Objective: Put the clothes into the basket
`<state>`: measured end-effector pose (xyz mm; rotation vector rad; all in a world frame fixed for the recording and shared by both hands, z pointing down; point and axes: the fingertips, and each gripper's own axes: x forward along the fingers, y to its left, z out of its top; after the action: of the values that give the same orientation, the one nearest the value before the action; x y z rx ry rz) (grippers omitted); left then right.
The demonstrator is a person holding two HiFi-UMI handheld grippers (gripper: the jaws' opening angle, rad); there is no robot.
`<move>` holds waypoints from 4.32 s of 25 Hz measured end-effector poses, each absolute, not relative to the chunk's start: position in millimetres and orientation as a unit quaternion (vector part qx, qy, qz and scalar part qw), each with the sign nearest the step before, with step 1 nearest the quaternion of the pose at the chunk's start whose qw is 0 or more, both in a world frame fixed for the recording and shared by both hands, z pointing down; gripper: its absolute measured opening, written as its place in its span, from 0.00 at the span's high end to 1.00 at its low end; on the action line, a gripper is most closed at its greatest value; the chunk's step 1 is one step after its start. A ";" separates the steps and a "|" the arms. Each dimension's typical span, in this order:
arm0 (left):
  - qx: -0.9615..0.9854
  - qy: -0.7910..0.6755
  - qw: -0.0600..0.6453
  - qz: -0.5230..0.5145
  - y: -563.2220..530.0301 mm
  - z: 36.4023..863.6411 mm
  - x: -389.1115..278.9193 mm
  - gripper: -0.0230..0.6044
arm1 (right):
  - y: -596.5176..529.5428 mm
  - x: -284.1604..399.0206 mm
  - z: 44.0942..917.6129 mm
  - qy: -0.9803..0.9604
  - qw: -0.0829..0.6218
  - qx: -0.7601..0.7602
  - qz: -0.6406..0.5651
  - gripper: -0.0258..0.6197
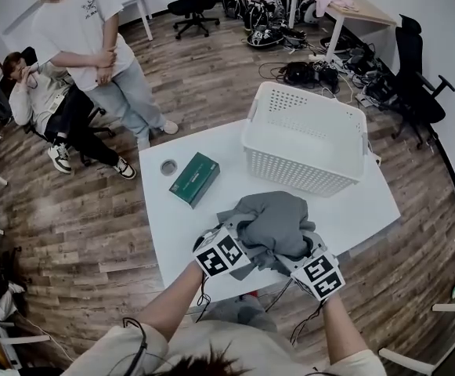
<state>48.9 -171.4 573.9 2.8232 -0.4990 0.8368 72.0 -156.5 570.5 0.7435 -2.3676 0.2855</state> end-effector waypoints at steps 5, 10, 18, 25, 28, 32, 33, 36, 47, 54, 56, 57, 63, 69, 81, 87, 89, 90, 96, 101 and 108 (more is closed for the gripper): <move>0.945 -0.180 0.053 0.268 -170.8 545.4 52.3 0.56 | -156.2 76.7 544.6 -0.901 0.312 0.290 0.080 0.58; 0.949 -0.190 0.028 0.250 -173.1 511.6 55.9 0.56 | -158.2 79.9 510.8 -0.904 0.301 0.299 0.052 0.58; 0.949 -0.205 -0.009 0.240 -179.8 468.8 59.2 0.56 | -164.8 83.1 468.3 -0.904 0.293 0.310 0.017 0.58; 0.949 -0.212 -0.048 0.229 -192.5 424.9 66.7 0.56 | -178.3 90.1 424.6 -0.902 0.281 0.327 -0.018 0.58; 0.948 -0.213 -0.067 0.226 -202.6 404.8 70.6 0.56 | -188.5 94.1 405.4 -0.901 0.274 0.335 -0.033 0.58; 0.947 -0.213 -0.088 0.223 -216.9 383.7 75.6 0.56 | -203.0 100.8 386.9 -0.897 0.272 0.346 -0.051 0.58; 0.947 -0.213 -0.092 0.222 -221.1 379.4 76.8 0.56 | -207.0 101.4 382.4 -0.896 0.270 0.348 -0.053 0.58; 0.947 -0.211 -0.100 0.218 -235.2 369.1 80.9 0.56 | -220.7 104.6 371.5 -0.894 0.269 0.353 -0.063 0.58; 0.946 -0.199 -0.121 0.225 -298.6 351.0 99.6 0.56 | -283.3 121.7 354.0 -0.887 0.264 0.373 -0.069 0.58; 0.947 -0.199 -0.113 0.224 -348.3 352.6 108.3 0.56 | -332.4 130.4 355.3 -0.882 0.280 0.372 -0.073 0.58; 0.948 -0.200 -0.110 0.224 -360.6 355.9 110.7 0.56 | -344.3 132.6 359.7 -0.880 0.286 0.371 -0.071 0.58; 0.948 -0.200 -0.108 0.223 -366.2 357.4 112.1 0.56 | -350.0 133.9 361.9 -0.880 0.290 0.371 -0.070 0.58; 0.946 -0.206 -0.098 0.231 -398.1 370.4 120.7 0.56 | -382.2 143.3 375.3 -0.876 0.304 0.369 -0.065 0.58; 0.941 -0.209 -0.091 0.250 -425.7 387.0 131.0 0.56 | -409.8 156.4 397.5 -0.870 0.318 0.374 -0.041 0.58; 0.916 -0.241 0.018 0.319 -461.5 441.8 122.0 0.44 | -435.9 180.9 450.9 -0.853 0.330 0.393 0.100 0.45; 0.913 -0.294 -0.007 0.283 -479.9 428.5 108.1 0.40 | -436.7 197.4 444.0 -0.844 0.321 0.420 0.091 0.46; 0.914 -0.295 -0.006 0.279 -477.9 423.5 106.9 0.40 | -437.9 198.1 437.2 -0.846 0.308 0.426 0.091 0.46; 0.914 -0.296 -0.008 0.277 -476.2 421.8 107.1 0.40 | -438.0 197.2 435.2 -0.847 0.305 0.427 0.089 0.46; 0.915 -0.299 -0.025 0.268 -467.9 417.7 106.3 0.67 | -435.9 189.0 430.4 -0.847 0.296 0.437 0.069 0.75; 0.919 -0.292 -0.024 0.265 -461.3 419.4 110.7 0.94 | -435.5 179.6 429.4 -0.850 0.282 0.440 0.069 0.93; 0.926 -0.276 -0.011 0.256 -441.9 425.4 123.1 0.95 | -425.6 159.1 424.5 -0.860 0.257 0.436 0.064 0.94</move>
<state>123.1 -441.9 425.4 2.9310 -0.8744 0.8115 159.1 -425.6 424.5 1.1828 -2.3336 0.1739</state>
